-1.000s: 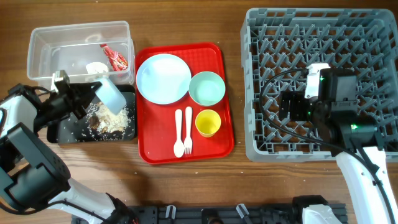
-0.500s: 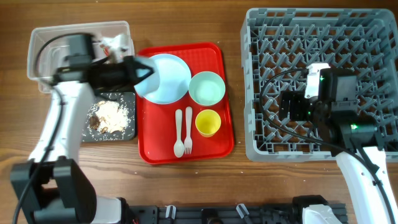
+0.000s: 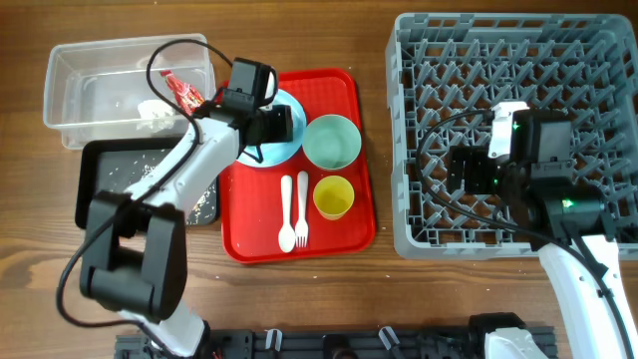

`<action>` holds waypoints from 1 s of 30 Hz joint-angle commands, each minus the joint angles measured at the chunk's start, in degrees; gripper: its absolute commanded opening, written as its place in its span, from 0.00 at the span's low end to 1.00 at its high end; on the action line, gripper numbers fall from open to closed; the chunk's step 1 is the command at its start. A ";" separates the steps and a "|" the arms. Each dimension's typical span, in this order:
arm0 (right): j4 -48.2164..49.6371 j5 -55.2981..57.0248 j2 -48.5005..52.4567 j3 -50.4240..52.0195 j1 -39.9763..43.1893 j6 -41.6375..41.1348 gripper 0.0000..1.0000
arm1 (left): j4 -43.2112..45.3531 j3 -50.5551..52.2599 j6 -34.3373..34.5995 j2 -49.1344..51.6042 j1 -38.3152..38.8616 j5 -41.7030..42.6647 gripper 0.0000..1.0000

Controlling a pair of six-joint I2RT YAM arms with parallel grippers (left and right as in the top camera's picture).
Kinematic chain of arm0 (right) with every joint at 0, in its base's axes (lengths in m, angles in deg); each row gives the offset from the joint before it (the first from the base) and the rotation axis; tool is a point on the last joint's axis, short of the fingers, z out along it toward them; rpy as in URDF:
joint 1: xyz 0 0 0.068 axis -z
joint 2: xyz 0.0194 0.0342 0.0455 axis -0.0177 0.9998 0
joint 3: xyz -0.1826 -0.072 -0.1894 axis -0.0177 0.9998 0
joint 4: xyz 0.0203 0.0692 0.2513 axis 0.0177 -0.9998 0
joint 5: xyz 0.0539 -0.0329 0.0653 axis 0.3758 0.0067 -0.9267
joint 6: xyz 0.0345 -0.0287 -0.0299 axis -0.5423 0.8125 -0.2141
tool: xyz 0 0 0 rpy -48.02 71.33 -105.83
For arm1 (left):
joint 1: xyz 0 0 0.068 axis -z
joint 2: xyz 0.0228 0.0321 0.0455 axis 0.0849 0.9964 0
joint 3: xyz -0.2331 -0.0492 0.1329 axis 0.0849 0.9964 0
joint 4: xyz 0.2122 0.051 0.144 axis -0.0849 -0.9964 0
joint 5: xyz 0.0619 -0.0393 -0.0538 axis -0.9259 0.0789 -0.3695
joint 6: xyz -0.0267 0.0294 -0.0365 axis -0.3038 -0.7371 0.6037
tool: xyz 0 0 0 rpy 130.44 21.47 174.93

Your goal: Sort waste into correct bins and load items into the dishwasher rack

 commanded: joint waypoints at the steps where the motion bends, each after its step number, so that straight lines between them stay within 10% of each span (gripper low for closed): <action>1: 0.13 -1.11 0.37 -1.25 -0.17 -0.02 1.00 | -6.29 -1.73 0.11 -8.87 1.49 11.56 0.60; 12: -0.13 -1.14 0.37 -1.25 -0.17 -0.04 1.00 | -19.85 0.85 3.30 -0.20 16.35 1.77 0.51; 14: -0.17 -1.11 0.37 -1.25 -0.17 -0.07 1.00 | -19.34 0.85 4.46 1.25 16.35 1.77 0.05; 19: 2.71 -1.14 0.37 -1.25 -0.17 -0.04 1.00 | -19.04 -1.97 4.37 -3.58 14.86 4.46 0.04; 30: 22.51 -58.88 8.44 -1.25 -0.20 4.72 1.00 | 17.86 -3.37 23.28 -2.54 -1.29 63.36 0.04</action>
